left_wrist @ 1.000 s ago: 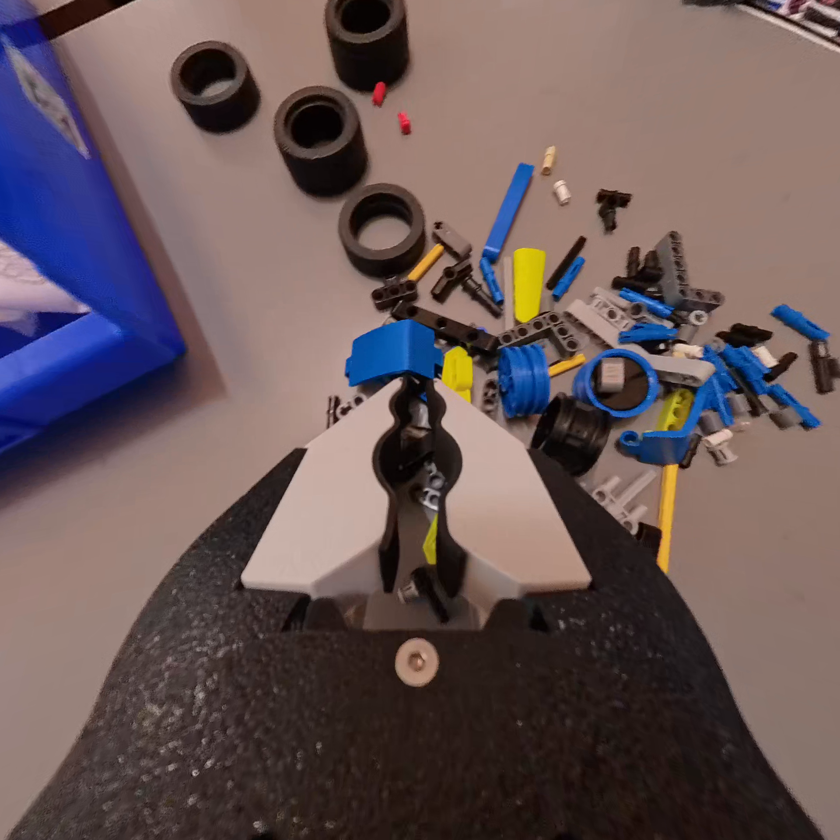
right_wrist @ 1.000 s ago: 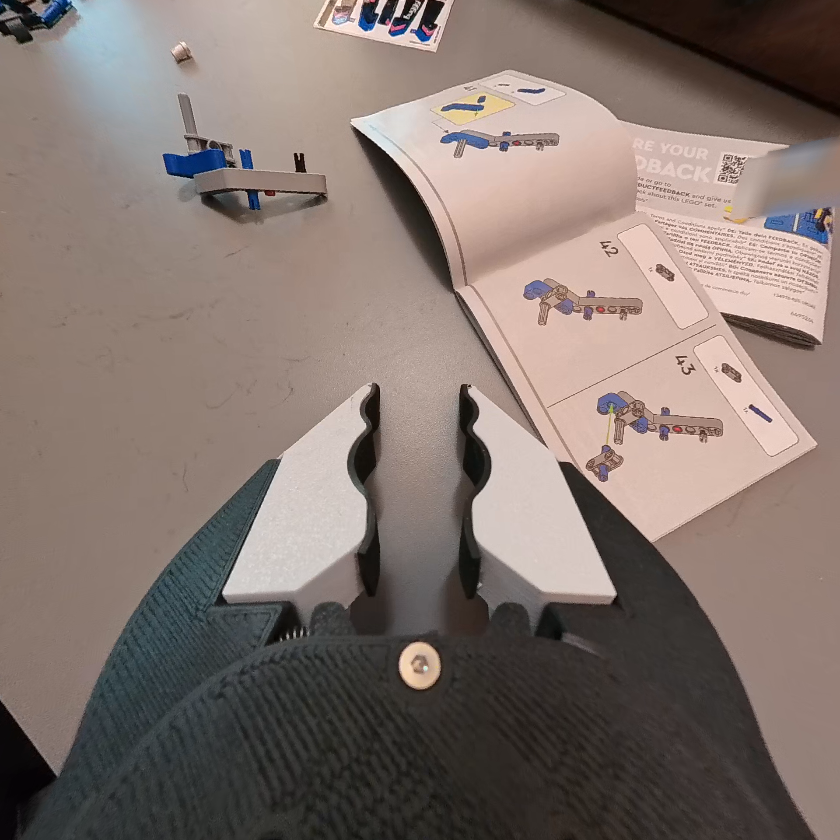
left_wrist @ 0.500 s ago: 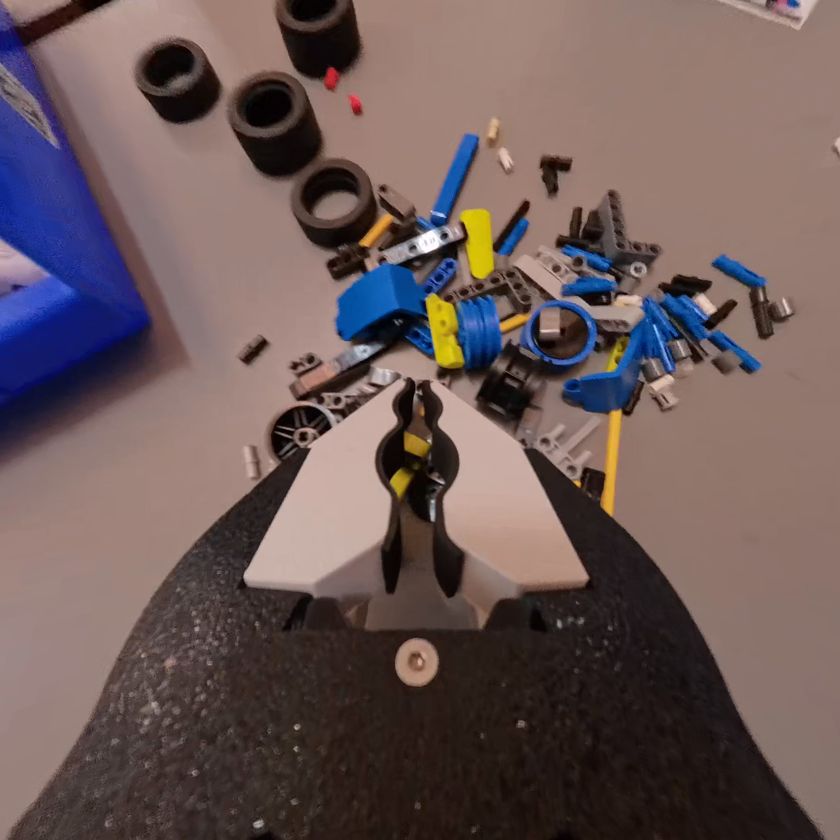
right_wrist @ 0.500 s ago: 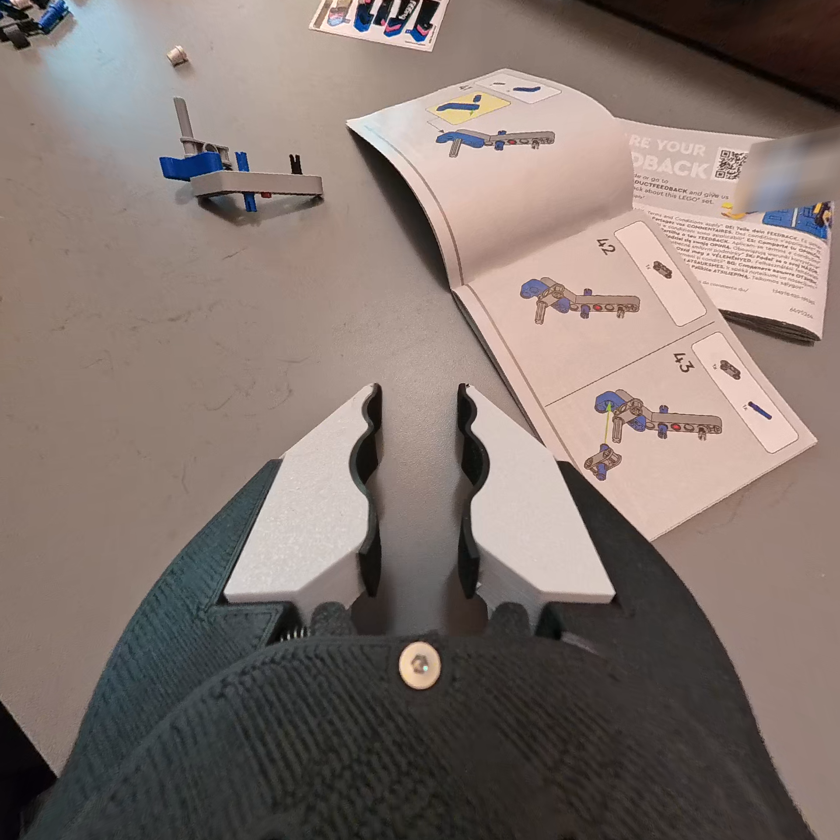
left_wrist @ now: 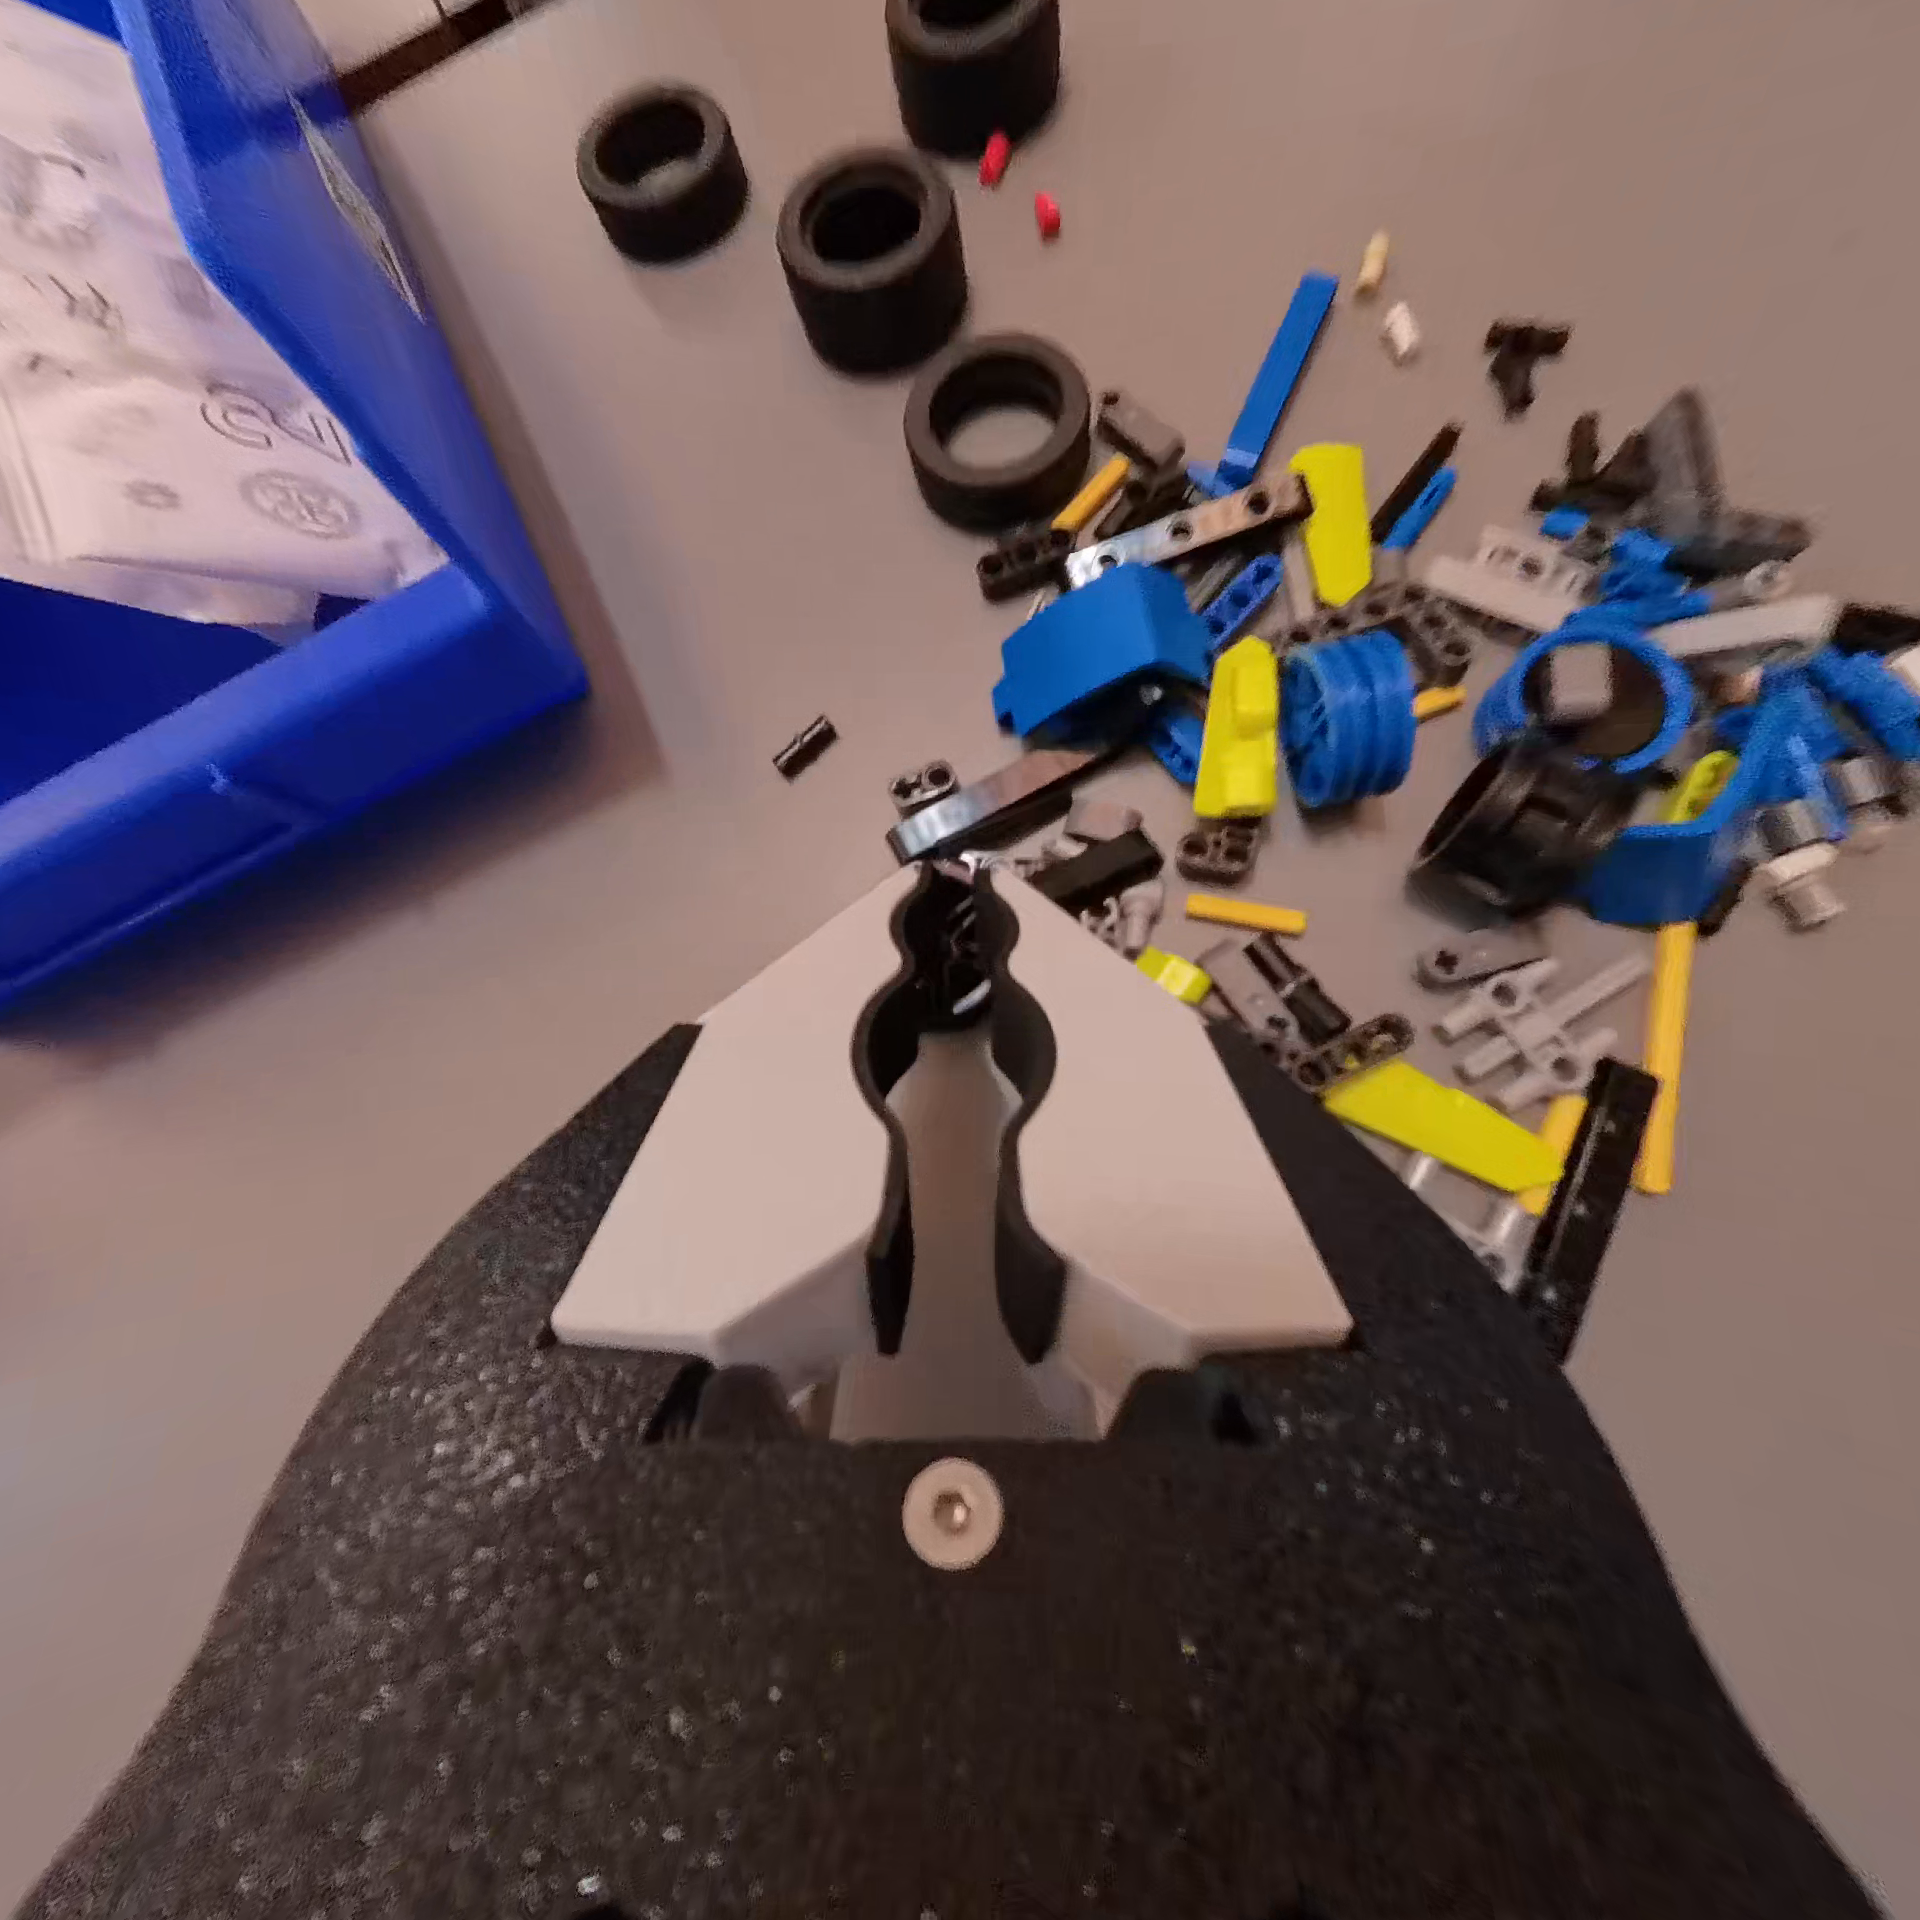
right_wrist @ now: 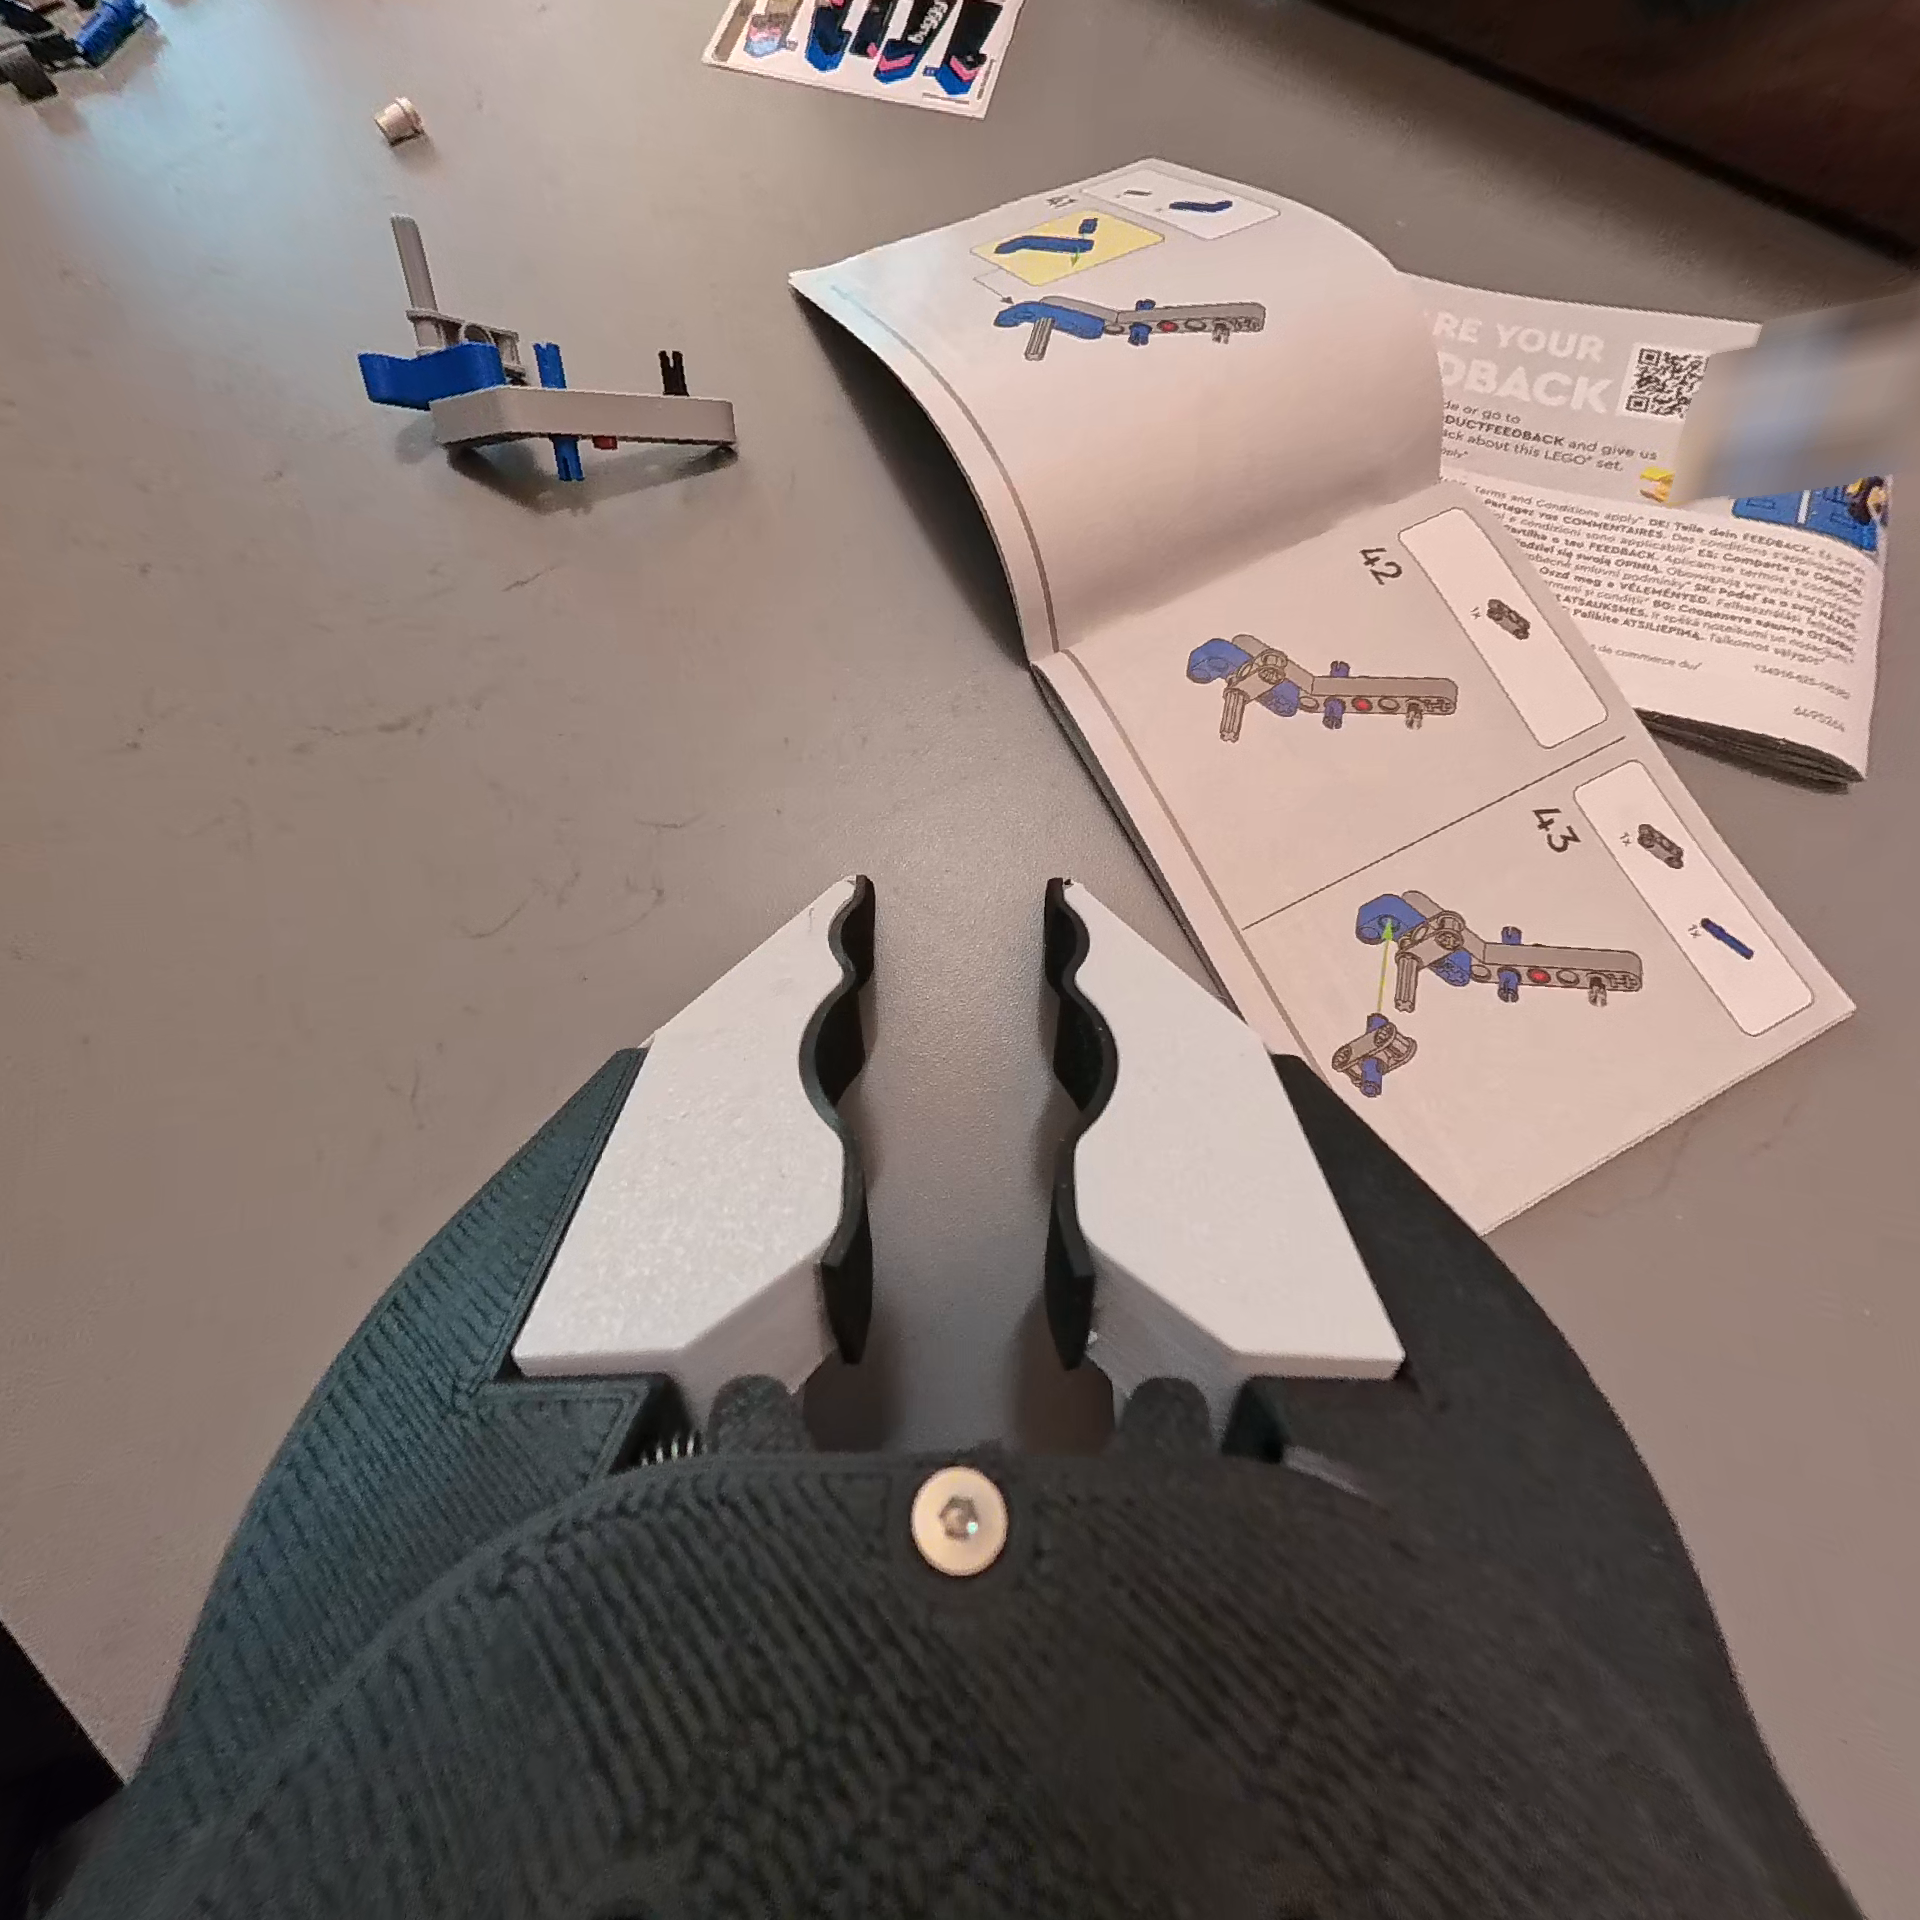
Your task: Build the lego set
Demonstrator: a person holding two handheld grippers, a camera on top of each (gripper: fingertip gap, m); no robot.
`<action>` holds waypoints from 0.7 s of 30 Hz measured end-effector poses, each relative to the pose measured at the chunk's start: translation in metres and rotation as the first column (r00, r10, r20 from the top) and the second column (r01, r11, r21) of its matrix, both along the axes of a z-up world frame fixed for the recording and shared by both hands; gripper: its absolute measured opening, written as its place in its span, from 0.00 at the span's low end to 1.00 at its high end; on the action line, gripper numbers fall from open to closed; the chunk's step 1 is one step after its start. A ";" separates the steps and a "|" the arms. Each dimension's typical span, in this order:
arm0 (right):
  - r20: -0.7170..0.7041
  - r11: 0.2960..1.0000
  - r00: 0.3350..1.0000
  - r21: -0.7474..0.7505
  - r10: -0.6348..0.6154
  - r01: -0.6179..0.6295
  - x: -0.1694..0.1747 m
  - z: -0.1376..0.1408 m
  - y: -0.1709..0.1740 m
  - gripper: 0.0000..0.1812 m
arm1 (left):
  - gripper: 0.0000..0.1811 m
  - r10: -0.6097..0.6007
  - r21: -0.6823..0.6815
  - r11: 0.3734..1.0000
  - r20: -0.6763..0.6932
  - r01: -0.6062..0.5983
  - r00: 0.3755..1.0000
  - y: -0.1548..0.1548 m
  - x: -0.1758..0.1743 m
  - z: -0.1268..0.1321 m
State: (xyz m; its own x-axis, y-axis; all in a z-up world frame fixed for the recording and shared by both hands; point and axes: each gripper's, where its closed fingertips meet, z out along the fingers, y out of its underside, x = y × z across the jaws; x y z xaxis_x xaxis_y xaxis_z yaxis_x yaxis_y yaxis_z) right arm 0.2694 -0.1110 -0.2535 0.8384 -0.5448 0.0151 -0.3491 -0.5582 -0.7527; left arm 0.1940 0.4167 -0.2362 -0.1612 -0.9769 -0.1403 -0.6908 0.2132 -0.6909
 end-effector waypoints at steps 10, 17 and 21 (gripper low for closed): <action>-0.007 1.000 1.000 0.005 -0.001 0.001 0.000 0.000 0.000 0.18 | 0.10 -0.098 -0.029 0.994 0.101 0.102 0.990 -0.024 0.029 0.020; -0.001 1.000 1.000 0.001 -0.002 0.002 0.000 0.000 0.000 0.18 | 0.16 -0.121 -0.101 0.988 -0.016 0.119 0.992 -0.033 0.049 -0.006; -0.002 1.000 1.000 0.002 -0.002 0.002 0.000 0.000 0.000 0.18 | 0.00 -0.029 -0.090 0.995 0.022 0.031 0.999 -0.013 0.048 0.005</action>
State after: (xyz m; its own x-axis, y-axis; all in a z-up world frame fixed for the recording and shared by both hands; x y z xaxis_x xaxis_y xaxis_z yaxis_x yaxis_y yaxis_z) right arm 0.2696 -0.1111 -0.2535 0.8374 -0.5464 0.0122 -0.3520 -0.5564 -0.7527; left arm 0.2417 0.4035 -0.2311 -0.1885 -0.9805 -0.0549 -0.6704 0.1694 -0.7224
